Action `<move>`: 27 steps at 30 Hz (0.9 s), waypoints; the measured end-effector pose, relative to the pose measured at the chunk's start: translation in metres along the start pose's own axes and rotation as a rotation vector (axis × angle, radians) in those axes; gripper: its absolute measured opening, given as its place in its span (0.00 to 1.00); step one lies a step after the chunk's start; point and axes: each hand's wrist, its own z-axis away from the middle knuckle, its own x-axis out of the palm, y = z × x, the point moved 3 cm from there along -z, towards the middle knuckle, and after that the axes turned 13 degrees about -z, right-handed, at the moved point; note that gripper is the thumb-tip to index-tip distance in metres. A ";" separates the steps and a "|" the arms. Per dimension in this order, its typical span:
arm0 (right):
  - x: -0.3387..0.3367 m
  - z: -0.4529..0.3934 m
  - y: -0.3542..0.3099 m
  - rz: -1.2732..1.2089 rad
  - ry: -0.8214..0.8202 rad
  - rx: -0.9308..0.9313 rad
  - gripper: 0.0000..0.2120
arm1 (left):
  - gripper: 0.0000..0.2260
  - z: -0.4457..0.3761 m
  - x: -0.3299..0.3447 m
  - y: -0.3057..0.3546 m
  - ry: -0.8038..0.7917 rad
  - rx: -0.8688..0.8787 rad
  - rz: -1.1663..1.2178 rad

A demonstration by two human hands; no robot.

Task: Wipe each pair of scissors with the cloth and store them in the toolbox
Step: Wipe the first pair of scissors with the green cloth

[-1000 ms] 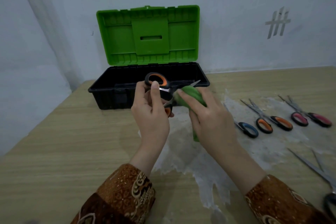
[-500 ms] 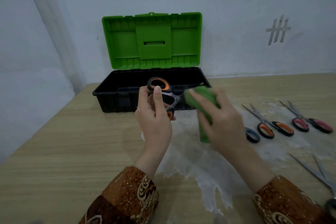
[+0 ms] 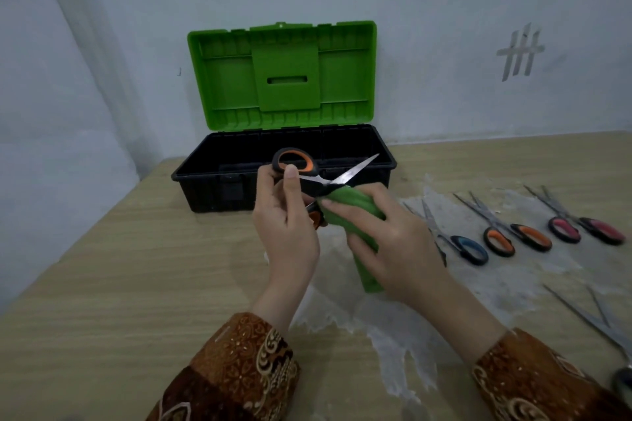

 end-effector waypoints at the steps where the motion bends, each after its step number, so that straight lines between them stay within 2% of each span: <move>1: -0.001 -0.001 -0.001 0.027 0.018 -0.004 0.19 | 0.08 0.000 0.000 0.001 -0.007 0.016 -0.003; 5: -0.002 -0.002 0.005 0.197 0.081 0.051 0.21 | 0.08 -0.001 0.000 0.004 -0.001 0.037 -0.023; 9: -0.011 -0.002 0.013 0.169 0.162 0.103 0.19 | 0.08 -0.002 -0.002 0.002 0.001 -0.008 0.003; 13: 0.005 -0.001 -0.006 0.075 0.020 -0.040 0.19 | 0.08 0.002 0.001 0.003 -0.028 0.062 -0.016; 15: 0.008 -0.002 -0.005 0.095 -0.008 -0.041 0.20 | 0.08 0.000 -0.001 0.002 -0.020 0.046 -0.024; 19: -0.004 0.001 0.030 0.216 0.065 0.203 0.22 | 0.09 -0.008 -0.007 -0.001 0.027 -0.110 0.063; 22: -0.018 0.009 0.047 0.213 0.136 0.315 0.21 | 0.09 -0.010 -0.009 -0.003 0.041 -0.149 0.079; 25: -0.030 0.006 0.041 0.184 0.260 0.253 0.22 | 0.09 -0.007 -0.006 0.000 0.015 -0.114 0.061; 27: -0.026 -0.001 0.025 0.174 0.241 0.127 0.20 | 0.08 -0.003 -0.003 -0.001 -0.026 -0.066 0.028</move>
